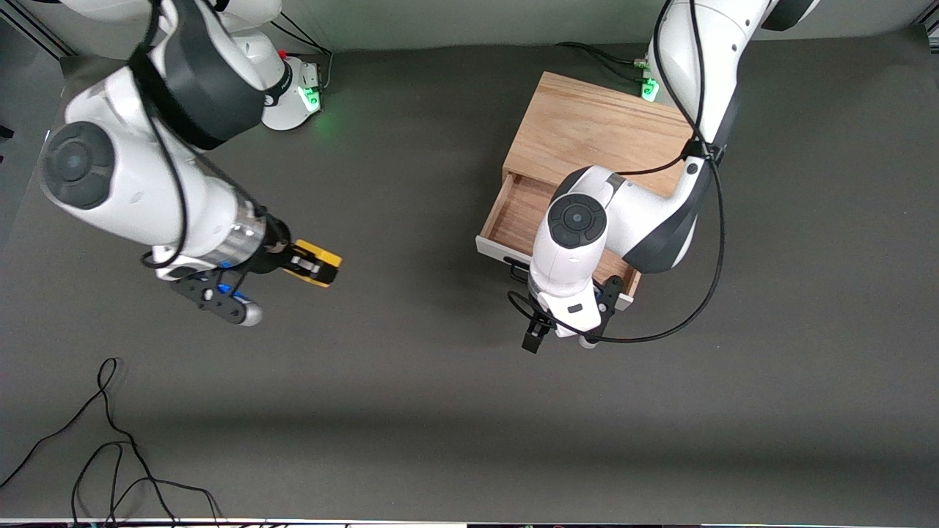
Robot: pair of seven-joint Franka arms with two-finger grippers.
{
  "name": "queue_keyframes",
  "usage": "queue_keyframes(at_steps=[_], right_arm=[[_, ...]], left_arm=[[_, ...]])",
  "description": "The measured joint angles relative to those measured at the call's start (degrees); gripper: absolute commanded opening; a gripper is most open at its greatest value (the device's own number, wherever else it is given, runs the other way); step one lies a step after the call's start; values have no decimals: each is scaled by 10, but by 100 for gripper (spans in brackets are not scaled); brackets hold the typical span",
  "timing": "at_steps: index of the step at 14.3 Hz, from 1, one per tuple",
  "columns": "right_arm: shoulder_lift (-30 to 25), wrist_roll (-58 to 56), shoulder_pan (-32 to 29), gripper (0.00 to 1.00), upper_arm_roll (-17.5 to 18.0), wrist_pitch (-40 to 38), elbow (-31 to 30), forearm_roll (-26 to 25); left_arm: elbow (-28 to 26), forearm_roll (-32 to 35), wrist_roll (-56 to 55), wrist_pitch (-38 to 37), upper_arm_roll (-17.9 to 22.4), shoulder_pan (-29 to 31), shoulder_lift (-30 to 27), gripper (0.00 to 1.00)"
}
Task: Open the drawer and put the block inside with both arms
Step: 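Carry the cube over the open drawer with the right gripper while the left gripper withdraws, then lower the cube into the drawer and open the right gripper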
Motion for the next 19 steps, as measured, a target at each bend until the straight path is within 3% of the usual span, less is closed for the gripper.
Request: queue_keyframes(at_steps=[3,7,10,14,19], right_arm=[[14,75,54,0,1,37,2,-13],[47,175,139,0,3,111,2,-59],[86,235,210,0,3,185,2,-99],[145,257,273,0,1,247,2,-113],[214,308,318,0,-2,313,2,-134]], left_arm=[[24,-3,87,-95,2,43,-47,100],[25,-66,343,-269,3,149,-142,100],[0,-77,537,-348,3,220,-196,100],[-87,-79,739,-364,4,286,-273,100],[-187,-76,855,-346,-1,299,-354,100]])
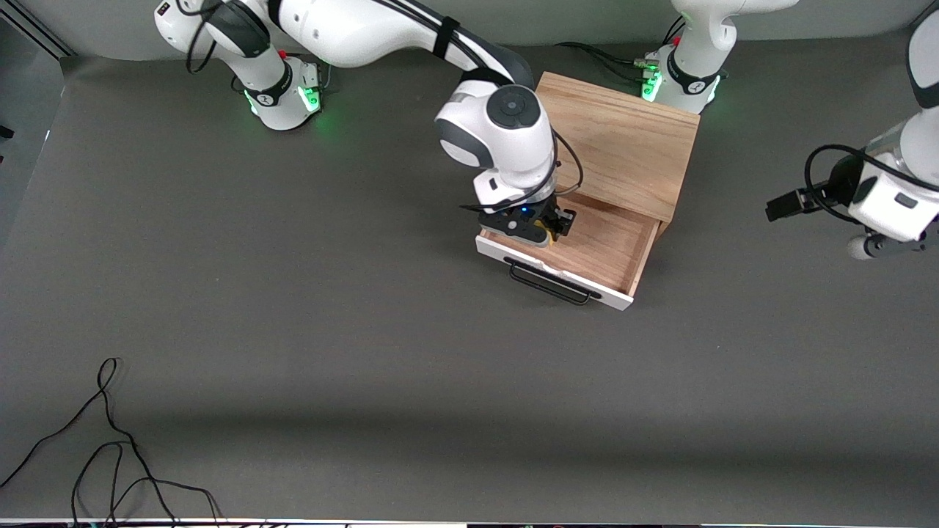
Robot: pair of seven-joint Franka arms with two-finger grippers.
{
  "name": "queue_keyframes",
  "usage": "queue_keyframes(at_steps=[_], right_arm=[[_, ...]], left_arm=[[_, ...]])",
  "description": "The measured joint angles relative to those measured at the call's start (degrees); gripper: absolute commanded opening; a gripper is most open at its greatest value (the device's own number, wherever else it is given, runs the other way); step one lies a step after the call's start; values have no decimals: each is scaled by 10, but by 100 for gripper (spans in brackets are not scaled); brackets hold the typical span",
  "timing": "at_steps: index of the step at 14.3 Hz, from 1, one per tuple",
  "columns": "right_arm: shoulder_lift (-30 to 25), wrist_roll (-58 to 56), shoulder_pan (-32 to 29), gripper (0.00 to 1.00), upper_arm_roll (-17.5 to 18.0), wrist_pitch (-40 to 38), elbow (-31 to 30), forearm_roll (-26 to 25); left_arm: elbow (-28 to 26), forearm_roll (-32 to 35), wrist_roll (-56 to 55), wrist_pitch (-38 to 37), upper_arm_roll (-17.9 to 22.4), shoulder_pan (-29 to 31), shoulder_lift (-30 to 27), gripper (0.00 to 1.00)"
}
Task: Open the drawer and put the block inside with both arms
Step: 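Lower the cube into the drawer and open the right gripper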
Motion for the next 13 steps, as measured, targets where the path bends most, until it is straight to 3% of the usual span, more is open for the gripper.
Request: queue_keyframes(at_steps=[4,7,8,10,13], right_arm=[[13,16,4,4,0,4,2,0],[18,26,8,30,0,4,2,0],[20,30,10,34,0,4,2,0],[23,36,12,100,0,4,3,0],[23,47,12,100,0,4,5,0]], left_arm=[[-52,9,97,34,-3,0,-44,100],[-75,12,133,50,1,1,-65,100],[-75,12,136,55,1,1,-64,100],[-72,12,137,61,1,1,-61,100],[-51,12,138,68,2,1,-45,100]])
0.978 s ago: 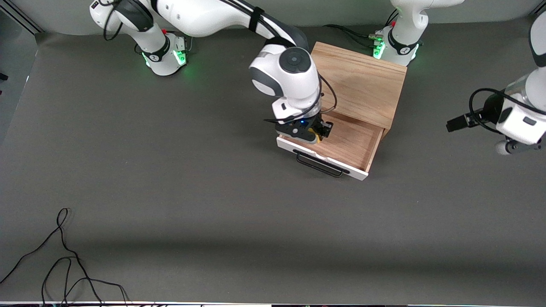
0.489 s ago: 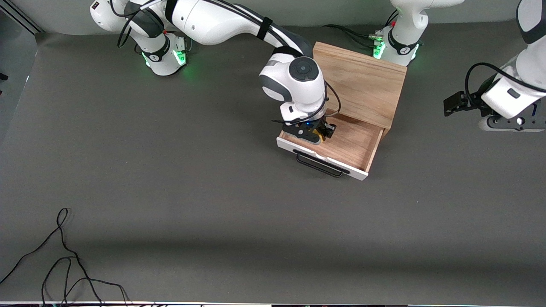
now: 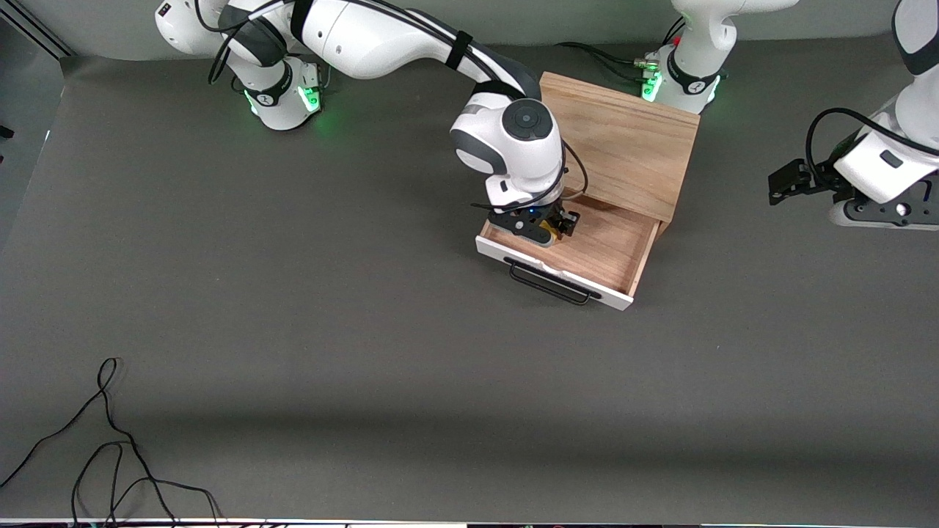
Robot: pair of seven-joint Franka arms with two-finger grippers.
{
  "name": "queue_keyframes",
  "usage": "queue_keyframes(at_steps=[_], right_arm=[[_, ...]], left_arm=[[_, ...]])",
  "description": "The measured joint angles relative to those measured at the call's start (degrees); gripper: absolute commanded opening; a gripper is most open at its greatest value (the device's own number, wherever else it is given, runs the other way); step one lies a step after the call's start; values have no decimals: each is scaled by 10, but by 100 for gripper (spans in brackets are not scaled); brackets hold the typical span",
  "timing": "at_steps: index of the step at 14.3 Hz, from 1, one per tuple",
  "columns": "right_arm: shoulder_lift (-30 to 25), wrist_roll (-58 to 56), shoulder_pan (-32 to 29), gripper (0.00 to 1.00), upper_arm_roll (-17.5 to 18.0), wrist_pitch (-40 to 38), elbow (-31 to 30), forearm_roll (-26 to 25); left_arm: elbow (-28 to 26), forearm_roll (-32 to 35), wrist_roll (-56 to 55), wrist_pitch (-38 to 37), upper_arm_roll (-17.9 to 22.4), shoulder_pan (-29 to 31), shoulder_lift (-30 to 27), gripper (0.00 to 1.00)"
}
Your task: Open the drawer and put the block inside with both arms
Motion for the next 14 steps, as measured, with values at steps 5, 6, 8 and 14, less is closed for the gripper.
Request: queue_keyframes(at_steps=[5,6,8,14], right_arm=[[0,11,0,100,0,0,8,0],[-1,11,0,100,-1,-1,12,0],[-7,11,-2,100,-5,-13,23,-1],[-91,-57,-77,100,-14,-116,46,-4]], left_arm=[[56,0,0,0,0,1,48,100],[61,0,0,0,0,1,53,100],[66,0,0,0,9,-13,58,100],[70,0,0,-2,49,-47,58,100]])
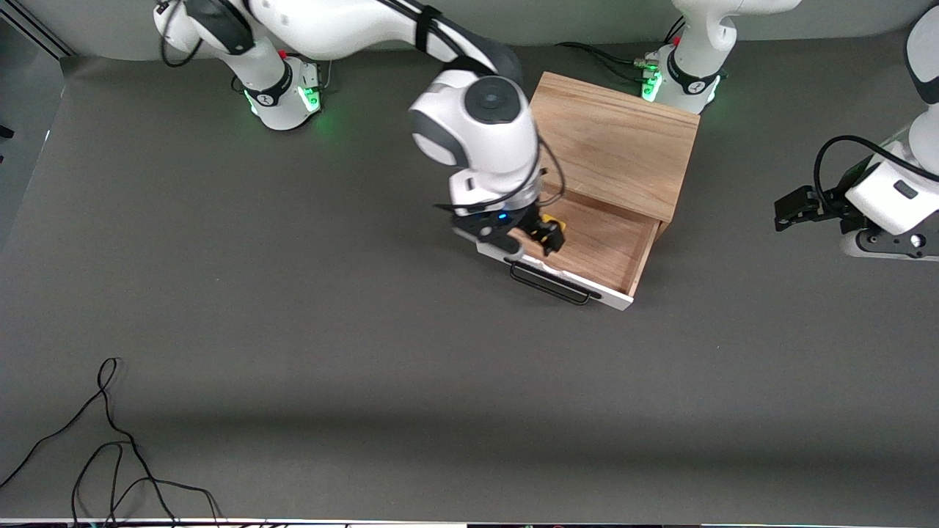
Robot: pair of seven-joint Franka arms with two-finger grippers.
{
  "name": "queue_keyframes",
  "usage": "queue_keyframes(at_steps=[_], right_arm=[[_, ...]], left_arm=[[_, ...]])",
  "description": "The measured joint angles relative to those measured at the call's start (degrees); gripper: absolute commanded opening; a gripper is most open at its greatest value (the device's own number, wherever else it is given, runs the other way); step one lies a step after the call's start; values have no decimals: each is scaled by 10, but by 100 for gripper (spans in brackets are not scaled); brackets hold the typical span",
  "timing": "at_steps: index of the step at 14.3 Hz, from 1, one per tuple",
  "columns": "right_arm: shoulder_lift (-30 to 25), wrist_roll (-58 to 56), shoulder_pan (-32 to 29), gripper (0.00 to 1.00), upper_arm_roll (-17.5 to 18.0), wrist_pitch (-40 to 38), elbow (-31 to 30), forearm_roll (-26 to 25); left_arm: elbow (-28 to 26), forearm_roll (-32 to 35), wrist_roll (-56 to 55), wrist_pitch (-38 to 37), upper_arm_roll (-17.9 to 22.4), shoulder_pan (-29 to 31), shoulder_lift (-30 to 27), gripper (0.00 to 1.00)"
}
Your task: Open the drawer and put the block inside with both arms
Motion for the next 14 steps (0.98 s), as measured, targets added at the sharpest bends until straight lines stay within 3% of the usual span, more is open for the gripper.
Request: queue_keyframes(at_steps=[4,8,10,14], right_arm=[[-92,-98,-102,100,-1,-86,-14,4],[-188,-283,-243,100,-6,-106,-88,71],[-231,-381,-276,100,-47,-110,-132,80],[-293,-569,-277,100,-156,-114,-206,83]], left_arm=[[0,0,0,0,-12,10,0,100],[0,0,0,0,-37,32,0,100],[0,0,0,0,-37,30,0,100],[0,0,0,0,-34,30,0,100]])
